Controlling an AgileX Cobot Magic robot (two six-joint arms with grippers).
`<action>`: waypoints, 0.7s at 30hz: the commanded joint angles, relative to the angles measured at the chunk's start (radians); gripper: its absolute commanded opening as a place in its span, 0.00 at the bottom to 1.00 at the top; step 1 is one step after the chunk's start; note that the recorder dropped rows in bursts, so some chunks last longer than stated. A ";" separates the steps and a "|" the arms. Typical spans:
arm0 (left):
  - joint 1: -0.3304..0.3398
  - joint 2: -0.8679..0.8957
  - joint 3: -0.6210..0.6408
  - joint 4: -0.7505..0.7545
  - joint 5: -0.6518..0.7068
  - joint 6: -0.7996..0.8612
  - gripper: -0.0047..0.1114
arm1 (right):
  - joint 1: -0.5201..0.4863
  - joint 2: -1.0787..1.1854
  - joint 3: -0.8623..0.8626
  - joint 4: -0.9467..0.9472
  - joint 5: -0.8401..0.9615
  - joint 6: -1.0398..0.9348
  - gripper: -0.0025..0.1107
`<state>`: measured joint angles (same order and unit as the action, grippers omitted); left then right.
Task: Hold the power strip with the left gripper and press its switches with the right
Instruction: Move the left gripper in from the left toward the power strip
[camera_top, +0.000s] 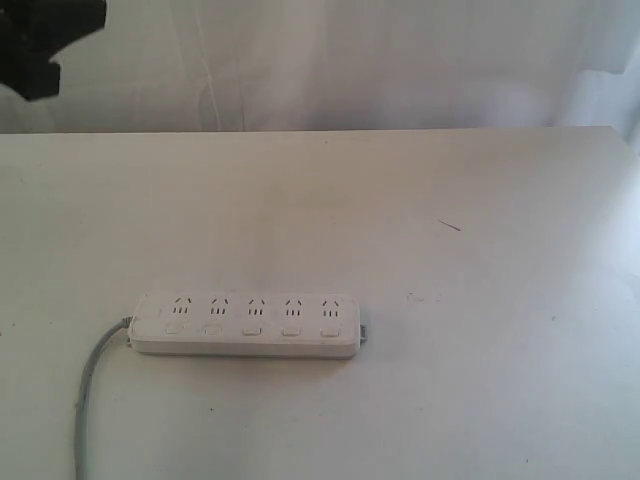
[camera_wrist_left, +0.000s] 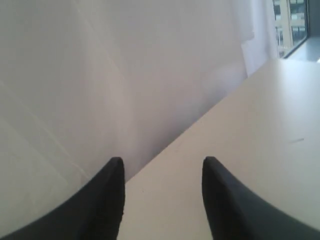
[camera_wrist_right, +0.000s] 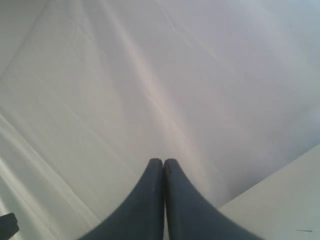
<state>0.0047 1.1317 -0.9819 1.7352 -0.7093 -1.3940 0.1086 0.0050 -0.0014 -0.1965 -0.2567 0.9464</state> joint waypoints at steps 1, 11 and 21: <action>0.004 -0.003 0.079 0.009 0.032 0.143 0.50 | 0.002 -0.005 0.001 -0.027 -0.002 0.001 0.02; 0.002 -0.003 0.221 0.009 0.203 0.221 0.69 | 0.002 -0.005 0.001 -0.027 0.005 0.001 0.02; -0.080 0.015 0.259 0.009 0.202 0.164 0.71 | 0.002 -0.005 0.001 -0.027 0.031 0.001 0.02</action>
<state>-0.0538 1.1399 -0.7328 1.7418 -0.5107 -1.1816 0.1086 0.0050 -0.0014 -0.2141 -0.2376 0.9464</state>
